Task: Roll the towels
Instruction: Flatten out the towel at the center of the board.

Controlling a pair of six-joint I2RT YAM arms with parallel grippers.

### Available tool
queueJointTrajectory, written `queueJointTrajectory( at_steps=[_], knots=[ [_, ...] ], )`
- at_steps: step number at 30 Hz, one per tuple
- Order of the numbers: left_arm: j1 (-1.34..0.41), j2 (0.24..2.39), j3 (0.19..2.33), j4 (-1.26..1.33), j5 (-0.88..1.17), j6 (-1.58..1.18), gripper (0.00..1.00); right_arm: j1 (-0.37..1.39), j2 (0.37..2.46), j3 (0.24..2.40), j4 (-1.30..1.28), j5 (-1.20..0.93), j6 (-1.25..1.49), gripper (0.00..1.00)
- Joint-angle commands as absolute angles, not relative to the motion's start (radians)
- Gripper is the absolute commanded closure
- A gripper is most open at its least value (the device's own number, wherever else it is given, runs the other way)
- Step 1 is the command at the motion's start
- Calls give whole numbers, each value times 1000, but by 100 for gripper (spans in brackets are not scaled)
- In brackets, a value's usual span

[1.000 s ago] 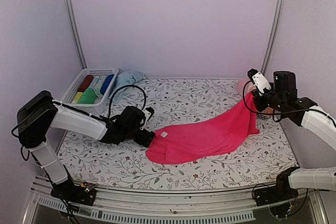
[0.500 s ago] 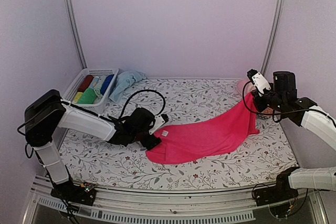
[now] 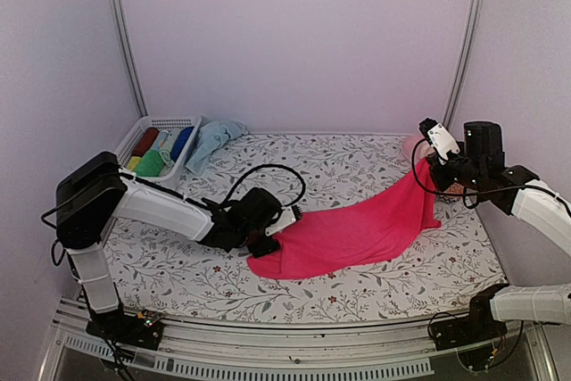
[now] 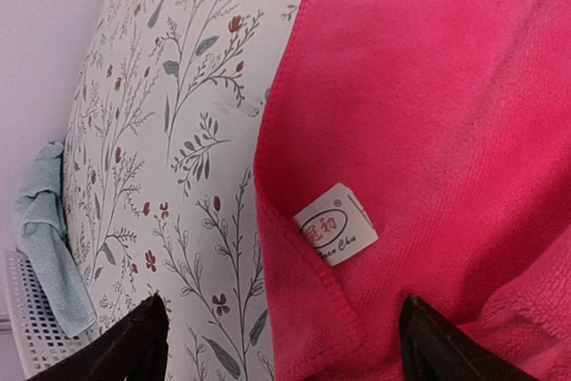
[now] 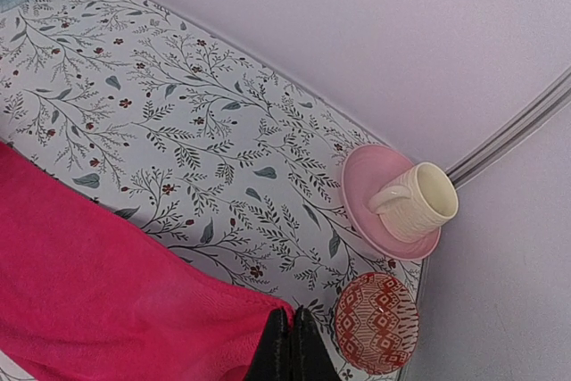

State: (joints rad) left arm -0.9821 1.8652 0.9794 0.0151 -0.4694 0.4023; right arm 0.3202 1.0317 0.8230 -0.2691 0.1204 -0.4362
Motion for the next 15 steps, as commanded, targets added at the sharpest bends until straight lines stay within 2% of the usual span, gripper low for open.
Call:
queueJointTrajectory(
  at_steps=[1,6,15],
  knots=[
    [-983,1879,1013,-28,-536,422,10,324,1031,825,-267,114,-423,98],
    [-957,1840,1011,-32,-485,408,11,324,1031,824,-268,112,-423,98],
    [-946,1878,1035,-75,-519,433,19,326,1032,826,-268,110,-423,98]
  ],
)
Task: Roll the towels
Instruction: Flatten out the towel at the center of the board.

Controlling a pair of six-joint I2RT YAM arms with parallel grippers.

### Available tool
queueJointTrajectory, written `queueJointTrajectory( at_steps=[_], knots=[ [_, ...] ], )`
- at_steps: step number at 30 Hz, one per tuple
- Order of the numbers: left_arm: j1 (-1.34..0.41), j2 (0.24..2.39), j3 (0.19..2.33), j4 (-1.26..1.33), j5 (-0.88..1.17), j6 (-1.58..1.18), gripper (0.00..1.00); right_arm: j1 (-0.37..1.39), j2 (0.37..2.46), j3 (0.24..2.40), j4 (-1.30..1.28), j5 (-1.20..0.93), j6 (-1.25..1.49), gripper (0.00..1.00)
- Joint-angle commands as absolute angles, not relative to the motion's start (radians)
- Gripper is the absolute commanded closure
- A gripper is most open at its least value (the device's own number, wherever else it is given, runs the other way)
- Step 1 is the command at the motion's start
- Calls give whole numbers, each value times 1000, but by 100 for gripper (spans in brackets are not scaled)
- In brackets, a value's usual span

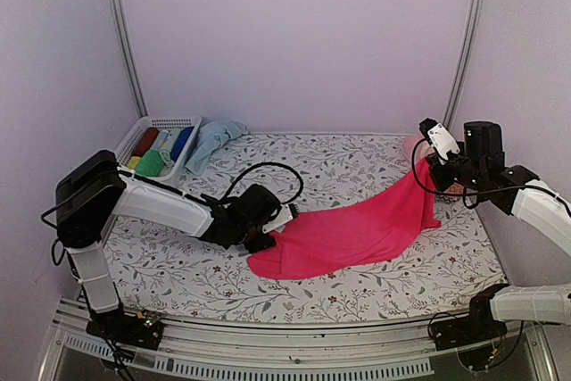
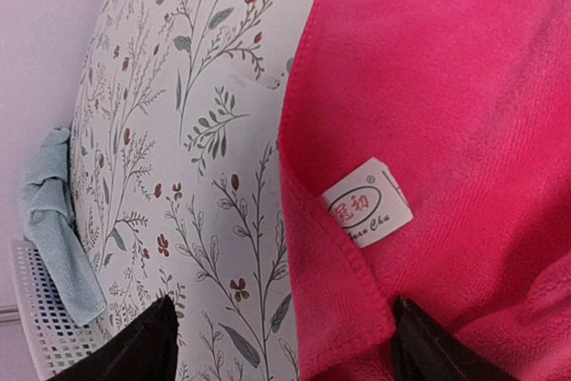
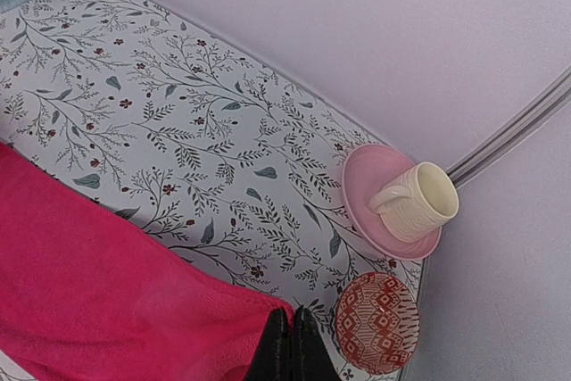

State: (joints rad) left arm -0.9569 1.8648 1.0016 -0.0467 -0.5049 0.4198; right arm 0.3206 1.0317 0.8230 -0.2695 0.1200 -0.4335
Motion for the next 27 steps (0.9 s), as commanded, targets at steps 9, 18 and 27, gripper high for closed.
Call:
queueJointTrajectory(
  at_steps=[9,18,27],
  knots=[
    [-945,1878,1043,-23,-557,445,25,325,1032,826,-268,110,-423,98],
    [-937,1894,1035,-2,-565,439,31,325,1032,825,-270,108,-423,98],
    [-927,1884,1031,17,-617,417,17,325,1035,825,-270,107,-423,98]
  ],
)
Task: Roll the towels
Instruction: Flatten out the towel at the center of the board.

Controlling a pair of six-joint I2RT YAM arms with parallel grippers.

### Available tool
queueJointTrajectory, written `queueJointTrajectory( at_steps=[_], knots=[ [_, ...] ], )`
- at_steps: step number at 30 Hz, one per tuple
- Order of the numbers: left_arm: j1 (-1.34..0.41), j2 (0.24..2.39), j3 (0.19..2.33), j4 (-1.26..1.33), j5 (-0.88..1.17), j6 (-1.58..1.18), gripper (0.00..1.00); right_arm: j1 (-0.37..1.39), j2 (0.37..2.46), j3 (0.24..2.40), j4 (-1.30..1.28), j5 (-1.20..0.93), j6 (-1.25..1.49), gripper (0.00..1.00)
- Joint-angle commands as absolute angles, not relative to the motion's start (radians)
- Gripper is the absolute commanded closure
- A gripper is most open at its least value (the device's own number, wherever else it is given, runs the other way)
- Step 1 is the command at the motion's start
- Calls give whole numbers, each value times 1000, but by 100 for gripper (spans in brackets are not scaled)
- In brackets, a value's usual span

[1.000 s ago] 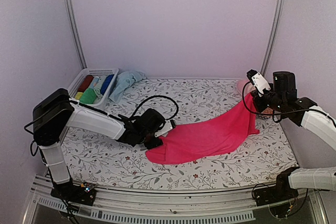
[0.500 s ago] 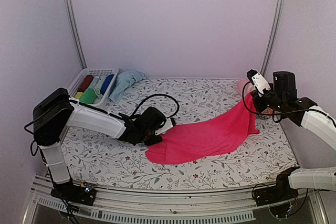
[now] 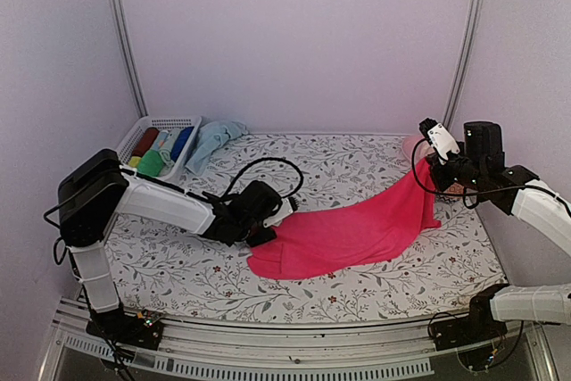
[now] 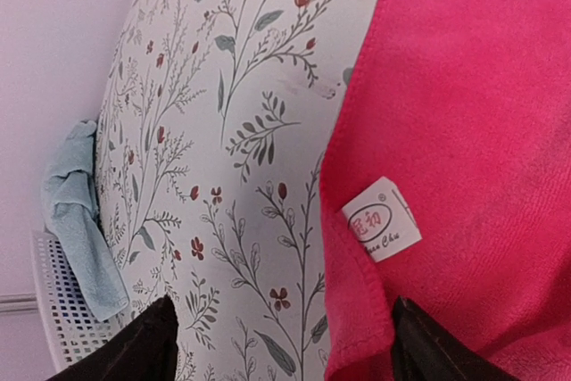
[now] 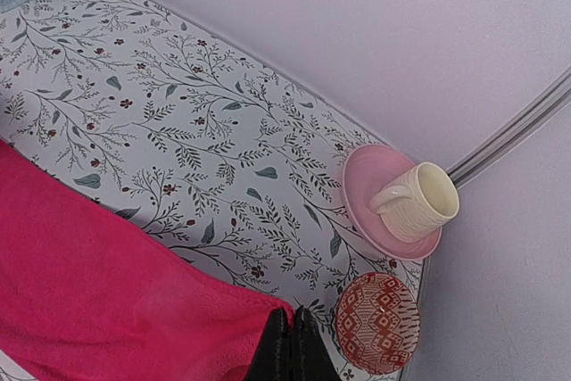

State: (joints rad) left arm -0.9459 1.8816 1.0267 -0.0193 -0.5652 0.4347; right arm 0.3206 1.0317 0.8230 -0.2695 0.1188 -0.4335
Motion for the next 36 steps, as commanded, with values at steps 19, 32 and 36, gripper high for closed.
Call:
queueJointTrajectory(
  at_steps=[19,32,36],
  knots=[
    [-884,1847,1015,-16,-485,377,3,328,1039,824,-270,109,-426,98],
    [-891,1908,1048,-20,-557,432,14,331,1040,824,-272,106,-426,98],
    [-900,1899,1048,-13,-579,438,17,330,1042,823,-273,106,-426,98]
  ],
)
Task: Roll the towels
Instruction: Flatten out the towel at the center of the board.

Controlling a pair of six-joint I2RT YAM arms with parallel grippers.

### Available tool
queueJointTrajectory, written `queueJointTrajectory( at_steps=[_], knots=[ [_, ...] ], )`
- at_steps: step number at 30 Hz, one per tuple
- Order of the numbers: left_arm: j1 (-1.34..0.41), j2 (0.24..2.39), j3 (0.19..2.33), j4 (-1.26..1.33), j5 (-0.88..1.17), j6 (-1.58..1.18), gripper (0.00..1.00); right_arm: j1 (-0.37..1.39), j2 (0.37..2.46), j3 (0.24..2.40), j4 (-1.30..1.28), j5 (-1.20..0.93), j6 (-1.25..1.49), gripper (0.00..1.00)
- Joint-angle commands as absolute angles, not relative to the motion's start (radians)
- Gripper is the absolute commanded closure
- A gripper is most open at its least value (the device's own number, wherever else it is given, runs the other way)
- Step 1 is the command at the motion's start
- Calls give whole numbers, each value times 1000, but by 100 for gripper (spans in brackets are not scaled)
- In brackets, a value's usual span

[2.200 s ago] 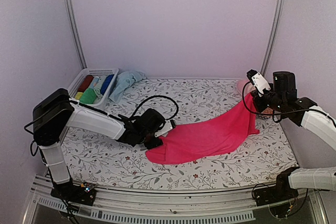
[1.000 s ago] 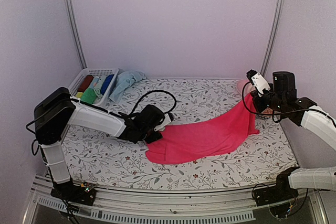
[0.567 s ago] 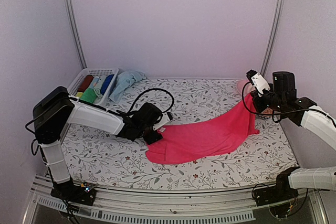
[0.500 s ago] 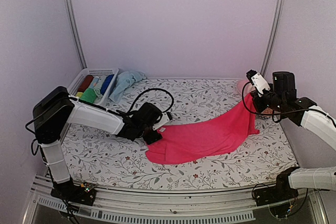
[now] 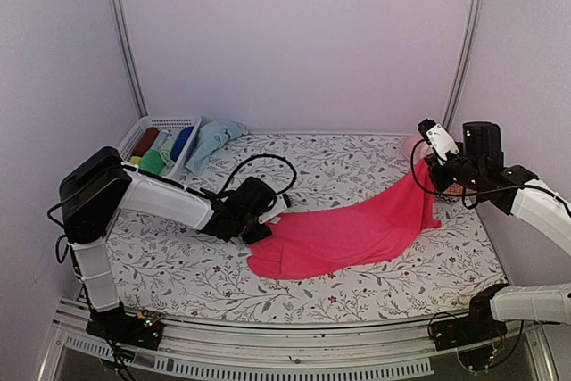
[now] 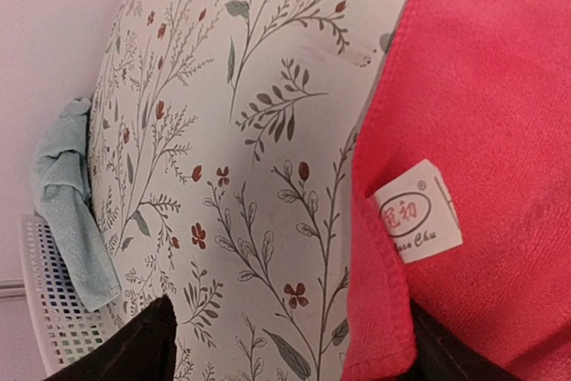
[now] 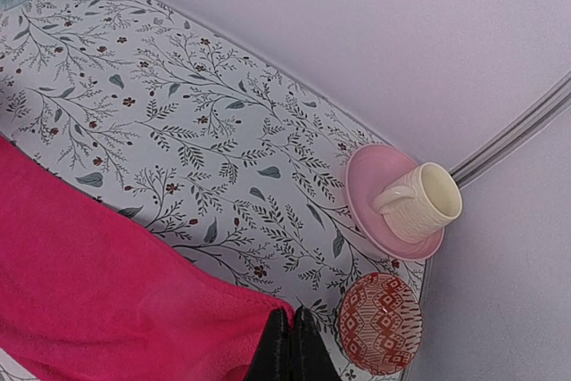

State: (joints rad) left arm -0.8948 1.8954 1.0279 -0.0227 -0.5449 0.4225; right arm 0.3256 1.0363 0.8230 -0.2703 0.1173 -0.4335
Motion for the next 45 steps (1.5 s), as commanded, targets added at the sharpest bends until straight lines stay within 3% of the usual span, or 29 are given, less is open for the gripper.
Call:
queueJointTrajectory(
  at_steps=[1,4,11,19,24,31,36,45],
  knots=[
    [-901,1885,1044,-9,-579,434,14,331,1042,823,-273,105,-426,98],
    [-900,1816,1013,21,-552,420,3,332,1041,824,-273,105,-428,98],
    [-891,1762,978,-4,-561,476,3,334,1042,825,-276,105,-428,98],
    [-880,1712,954,-36,-366,482,3,335,1040,825,-278,101,-428,98],
    [-881,1758,958,-36,-366,500,3,335,1043,825,-279,100,-428,98],
    [-872,1844,998,-31,-406,541,11,335,1051,825,-282,99,-428,98],
    [-859,1867,1029,-34,-407,539,25,337,1052,825,-283,98,-428,98],
    [-850,1868,1062,-55,-381,540,42,338,1054,824,-284,98,-430,98]
  ],
)
